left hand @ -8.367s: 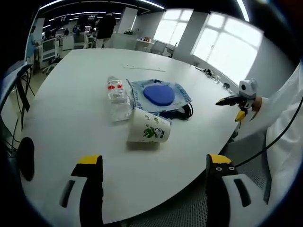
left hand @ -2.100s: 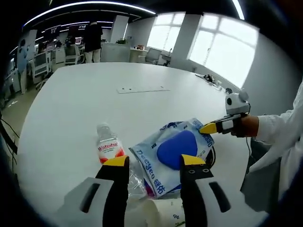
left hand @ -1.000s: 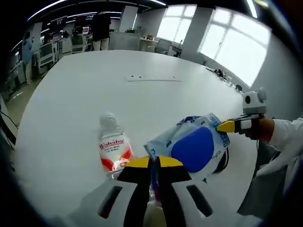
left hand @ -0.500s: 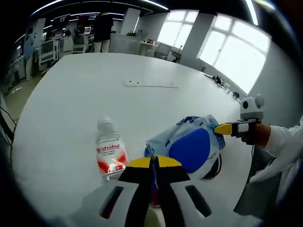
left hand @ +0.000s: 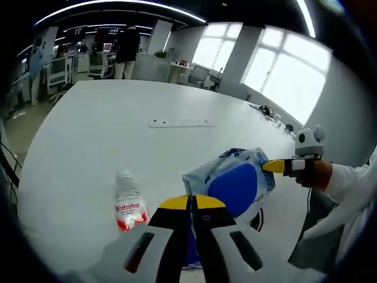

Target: Arrange the tabletop items into an orderly group along one side of the table until the central work area is clear of visible clutter.

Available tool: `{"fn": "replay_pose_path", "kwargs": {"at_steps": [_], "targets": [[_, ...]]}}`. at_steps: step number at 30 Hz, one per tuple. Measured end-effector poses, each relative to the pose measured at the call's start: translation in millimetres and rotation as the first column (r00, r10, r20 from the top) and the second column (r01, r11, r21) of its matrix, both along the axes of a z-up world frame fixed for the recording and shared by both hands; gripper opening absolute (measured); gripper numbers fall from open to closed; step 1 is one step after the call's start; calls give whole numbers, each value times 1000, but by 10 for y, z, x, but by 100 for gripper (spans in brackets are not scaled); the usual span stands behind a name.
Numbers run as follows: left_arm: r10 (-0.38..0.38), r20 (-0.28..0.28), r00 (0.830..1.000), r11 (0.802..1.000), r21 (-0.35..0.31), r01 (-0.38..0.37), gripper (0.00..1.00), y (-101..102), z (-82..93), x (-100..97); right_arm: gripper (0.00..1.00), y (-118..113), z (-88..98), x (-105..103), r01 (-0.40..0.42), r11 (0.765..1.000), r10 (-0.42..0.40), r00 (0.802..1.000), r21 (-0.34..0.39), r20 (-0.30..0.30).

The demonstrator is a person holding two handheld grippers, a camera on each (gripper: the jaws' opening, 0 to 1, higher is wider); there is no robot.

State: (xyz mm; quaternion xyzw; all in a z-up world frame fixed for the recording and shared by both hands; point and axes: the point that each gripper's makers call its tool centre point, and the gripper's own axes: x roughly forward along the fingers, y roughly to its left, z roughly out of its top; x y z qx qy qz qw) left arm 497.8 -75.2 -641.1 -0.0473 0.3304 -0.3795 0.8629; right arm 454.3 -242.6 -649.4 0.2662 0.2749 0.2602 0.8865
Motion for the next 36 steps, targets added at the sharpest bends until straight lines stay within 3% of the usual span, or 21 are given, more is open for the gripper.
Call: {"fn": "replay_pose_path", "kwargs": {"at_steps": [13,22,36], "targets": [[-29,46,999,999,-34,30,0,-227,372,34,0,-218,333,22,17,1000,-17,998,-11,55],[-83,82,993,995,-40,87,0,-512,687,183,0,-477,610,132,44,999,-40,994,-29,106],[-153,88,984,987,-36,156,0,-1022,889,410,0,-937,862,317,98,992,-84,983,-82,163]]}}
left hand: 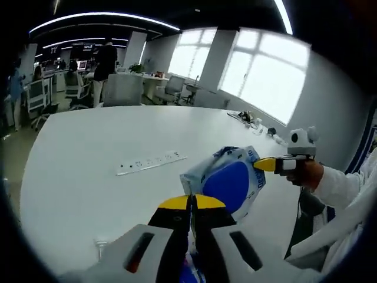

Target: Arrange the tabletop items into an orderly group along one side of the table until the central work area is clear of visible clutter.

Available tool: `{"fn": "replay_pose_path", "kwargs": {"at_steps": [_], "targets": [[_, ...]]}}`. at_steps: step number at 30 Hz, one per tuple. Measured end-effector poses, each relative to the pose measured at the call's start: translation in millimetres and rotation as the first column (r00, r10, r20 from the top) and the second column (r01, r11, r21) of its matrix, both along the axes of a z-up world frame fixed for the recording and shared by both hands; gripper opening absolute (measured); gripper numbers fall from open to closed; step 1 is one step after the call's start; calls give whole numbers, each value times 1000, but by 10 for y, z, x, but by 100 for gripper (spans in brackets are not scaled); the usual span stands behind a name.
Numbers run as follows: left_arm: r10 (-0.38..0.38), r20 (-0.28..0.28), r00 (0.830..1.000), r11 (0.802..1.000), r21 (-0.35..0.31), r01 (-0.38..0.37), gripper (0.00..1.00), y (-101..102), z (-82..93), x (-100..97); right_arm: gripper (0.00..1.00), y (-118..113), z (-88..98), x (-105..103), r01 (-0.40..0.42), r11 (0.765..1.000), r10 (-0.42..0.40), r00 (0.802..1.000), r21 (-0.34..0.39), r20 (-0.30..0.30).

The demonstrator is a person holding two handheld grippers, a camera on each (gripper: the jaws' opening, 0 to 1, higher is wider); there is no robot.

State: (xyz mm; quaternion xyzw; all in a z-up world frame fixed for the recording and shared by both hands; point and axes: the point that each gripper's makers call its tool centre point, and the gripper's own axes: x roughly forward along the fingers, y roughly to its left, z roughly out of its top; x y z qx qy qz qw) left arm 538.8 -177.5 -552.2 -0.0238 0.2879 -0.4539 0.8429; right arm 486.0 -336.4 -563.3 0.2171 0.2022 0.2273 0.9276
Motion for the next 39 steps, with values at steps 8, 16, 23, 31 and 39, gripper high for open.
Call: {"fn": "replay_pose_path", "kwargs": {"at_steps": [8,16,23,31,39], "targets": [[-28,-16,999,1000,-4,28,0,-221,17,94,0,-248,71,104,34,999,-33,999,-18,15],[-15,-27,1000,999,-44,14,0,-372,103,294,0,-383,71,226,50,998,-50,999,-27,20],[-3,-46,999,999,-44,1,0,-513,-30,413,0,-515,-45,356,69,997,-69,998,-37,2],[-4,-91,996,1000,-25,1,0,-617,-309,484,0,-609,-321,413,83,996,-85,994,-46,-62],[8,-159,987,1000,0,-8,0,-691,-706,517,0,-711,-667,472,96,994,-101,986,-42,-130]]}}
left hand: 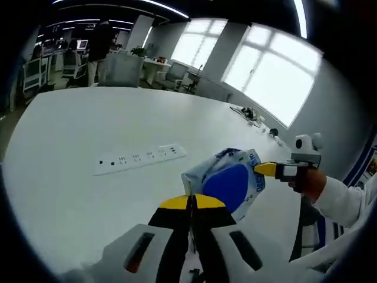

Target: Arrange the tabletop items into an orderly group along one side of the table until the central work area is clear of visible clutter.

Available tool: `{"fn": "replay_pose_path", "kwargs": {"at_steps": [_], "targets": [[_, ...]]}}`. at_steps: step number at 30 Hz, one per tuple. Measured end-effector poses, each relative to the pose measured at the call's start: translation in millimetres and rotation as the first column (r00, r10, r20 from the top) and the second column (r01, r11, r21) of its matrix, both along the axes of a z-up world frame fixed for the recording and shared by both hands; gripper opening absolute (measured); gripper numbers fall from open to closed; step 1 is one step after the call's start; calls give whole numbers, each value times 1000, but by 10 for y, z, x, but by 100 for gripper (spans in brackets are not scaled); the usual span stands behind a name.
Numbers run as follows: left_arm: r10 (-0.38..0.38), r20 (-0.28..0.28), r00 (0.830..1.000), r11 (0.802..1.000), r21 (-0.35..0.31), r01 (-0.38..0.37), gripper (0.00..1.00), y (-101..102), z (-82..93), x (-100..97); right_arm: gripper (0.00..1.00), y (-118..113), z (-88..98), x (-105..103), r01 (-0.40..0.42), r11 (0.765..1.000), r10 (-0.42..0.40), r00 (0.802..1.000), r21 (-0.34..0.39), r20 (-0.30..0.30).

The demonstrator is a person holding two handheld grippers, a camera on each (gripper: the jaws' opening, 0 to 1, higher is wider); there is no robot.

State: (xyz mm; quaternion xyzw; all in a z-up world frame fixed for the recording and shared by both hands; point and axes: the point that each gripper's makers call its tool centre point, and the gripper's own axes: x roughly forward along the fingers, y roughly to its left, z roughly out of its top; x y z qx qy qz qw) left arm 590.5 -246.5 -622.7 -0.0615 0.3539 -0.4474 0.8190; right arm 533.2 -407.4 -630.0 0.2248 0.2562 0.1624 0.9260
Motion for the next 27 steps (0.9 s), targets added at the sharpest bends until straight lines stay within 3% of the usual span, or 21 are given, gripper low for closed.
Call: {"fn": "replay_pose_path", "kwargs": {"at_steps": [12,27], "targets": [[15,-80,997,1000,19,-13,0,-38,-423,52,0,-56,-379,73,11,1000,-10,997,9,-74],[36,-156,987,998,61,-27,0,-29,-807,52,0,-55,-733,111,12,1000,-10,988,15,-152]]}}
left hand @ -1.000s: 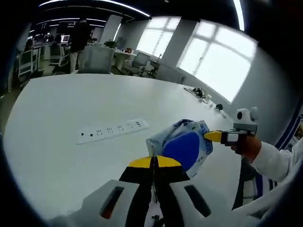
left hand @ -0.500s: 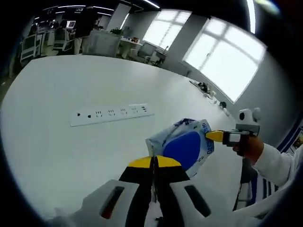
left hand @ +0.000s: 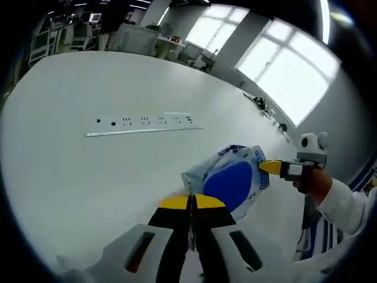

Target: Arrange the tabletop items into an orderly group along one side of the table until the central work area is clear of visible clutter.

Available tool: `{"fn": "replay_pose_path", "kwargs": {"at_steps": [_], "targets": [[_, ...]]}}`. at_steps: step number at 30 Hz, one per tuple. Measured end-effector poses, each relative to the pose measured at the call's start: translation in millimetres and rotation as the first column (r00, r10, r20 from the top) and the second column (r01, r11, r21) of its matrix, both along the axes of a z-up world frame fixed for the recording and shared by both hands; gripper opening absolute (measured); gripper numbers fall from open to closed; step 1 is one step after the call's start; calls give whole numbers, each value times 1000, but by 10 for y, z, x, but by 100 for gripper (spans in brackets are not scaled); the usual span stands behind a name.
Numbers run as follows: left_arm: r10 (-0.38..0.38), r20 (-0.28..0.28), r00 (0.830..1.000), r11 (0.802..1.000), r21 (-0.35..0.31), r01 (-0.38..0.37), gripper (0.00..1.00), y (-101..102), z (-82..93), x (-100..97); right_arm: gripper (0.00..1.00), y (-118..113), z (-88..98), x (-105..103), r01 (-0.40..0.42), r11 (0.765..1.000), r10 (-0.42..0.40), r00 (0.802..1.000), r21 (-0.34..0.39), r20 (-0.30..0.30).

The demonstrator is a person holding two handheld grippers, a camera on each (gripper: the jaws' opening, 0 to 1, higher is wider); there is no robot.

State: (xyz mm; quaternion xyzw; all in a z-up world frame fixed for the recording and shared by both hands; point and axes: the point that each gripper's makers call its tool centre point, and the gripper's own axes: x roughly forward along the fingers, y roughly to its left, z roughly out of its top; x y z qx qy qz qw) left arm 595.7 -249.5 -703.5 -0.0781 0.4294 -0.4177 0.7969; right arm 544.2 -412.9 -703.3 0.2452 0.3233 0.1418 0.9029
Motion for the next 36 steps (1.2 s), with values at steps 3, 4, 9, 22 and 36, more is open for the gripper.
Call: {"fn": "replay_pose_path", "kwargs": {"at_steps": [3,4,9,22,36], "targets": [[2,-10,1000,1000,12,-1,0,8,-64,5,0,8,-42,7,0,1000,0,1000,1,-7],[3,-14,1000,1000,16,-3,0,14,-82,5,0,9,-56,10,-1,1000,1,1000,1,-9],[12,-28,1000,999,30,-11,0,47,-172,19,0,42,-114,29,-1,1000,1,1000,8,-18],[39,-50,998,998,46,-37,0,64,-286,51,0,56,-272,36,-3,999,5,999,32,-47],[70,-62,996,997,45,-67,0,103,-411,60,0,56,-347,33,19,999,-16,998,37,-64]]}}
